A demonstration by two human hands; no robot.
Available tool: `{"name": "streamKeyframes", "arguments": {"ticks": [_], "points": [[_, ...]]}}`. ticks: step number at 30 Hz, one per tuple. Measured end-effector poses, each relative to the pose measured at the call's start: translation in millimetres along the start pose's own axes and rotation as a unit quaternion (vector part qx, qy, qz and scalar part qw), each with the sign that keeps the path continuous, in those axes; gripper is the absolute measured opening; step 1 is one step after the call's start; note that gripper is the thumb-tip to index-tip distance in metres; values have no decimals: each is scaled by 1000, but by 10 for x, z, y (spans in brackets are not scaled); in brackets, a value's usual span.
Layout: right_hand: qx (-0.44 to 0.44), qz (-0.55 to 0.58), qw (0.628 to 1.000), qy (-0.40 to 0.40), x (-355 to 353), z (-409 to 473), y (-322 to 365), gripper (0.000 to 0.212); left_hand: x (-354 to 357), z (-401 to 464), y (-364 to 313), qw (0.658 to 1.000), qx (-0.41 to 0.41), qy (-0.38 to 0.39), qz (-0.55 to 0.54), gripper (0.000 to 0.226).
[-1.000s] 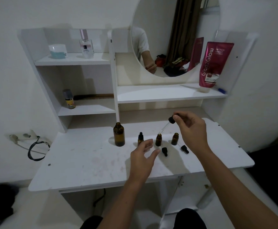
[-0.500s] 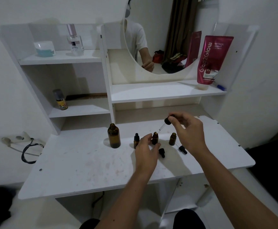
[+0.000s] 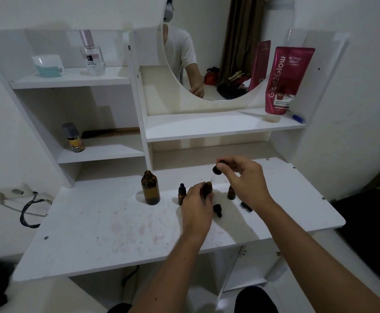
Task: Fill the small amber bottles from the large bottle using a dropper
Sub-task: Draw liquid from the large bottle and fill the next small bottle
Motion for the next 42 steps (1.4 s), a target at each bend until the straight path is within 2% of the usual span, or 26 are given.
{"name": "streamKeyframes", "arguments": {"ticks": [6, 10, 15, 22, 27, 33, 38, 42], "points": [[-16, -20, 998, 49, 222, -9, -86, 11, -8, -11, 22, 1000, 14, -3, -9, 23], [-9, -15, 999, 30, 226, 21, -117, 4, -18, -11, 17, 1000, 11, -1, -6, 25], [-30, -32, 999, 20, 238, 24, -58, 8, 2, -2, 36, 1000, 9, 7, -16, 25], [13, -9, 1000, 22, 231, 11, -135, 9, 10, -9, 41, 1000, 9, 6, -7, 26], [3, -16, 1000, 4, 227, 9, -105, 11, 19, -4, 55, 1000, 5, 9, 1, 26], [37, -1, 999, 12, 210, -36, -149, 11, 2, -11, 23, 1000, 9, 11, 13, 27], [50, 14, 999, -11, 102, -72, -64, 13, -43, -74, -9, 1000, 7, 22, 18, 32], [21, 14, 999, -40, -25, -73, 162, 14, -116, -163, -4, 1000, -3, 16, 15, 37]]}}
Point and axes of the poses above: each hand's wrist, its own z-axis towards the middle knuckle, its own x-axis out of the palm, y = z × x, the point moved 10 cm from there along z, towards the middle knuckle, and after that the axes turned 9 degrees about z, right-handed, at the moved point
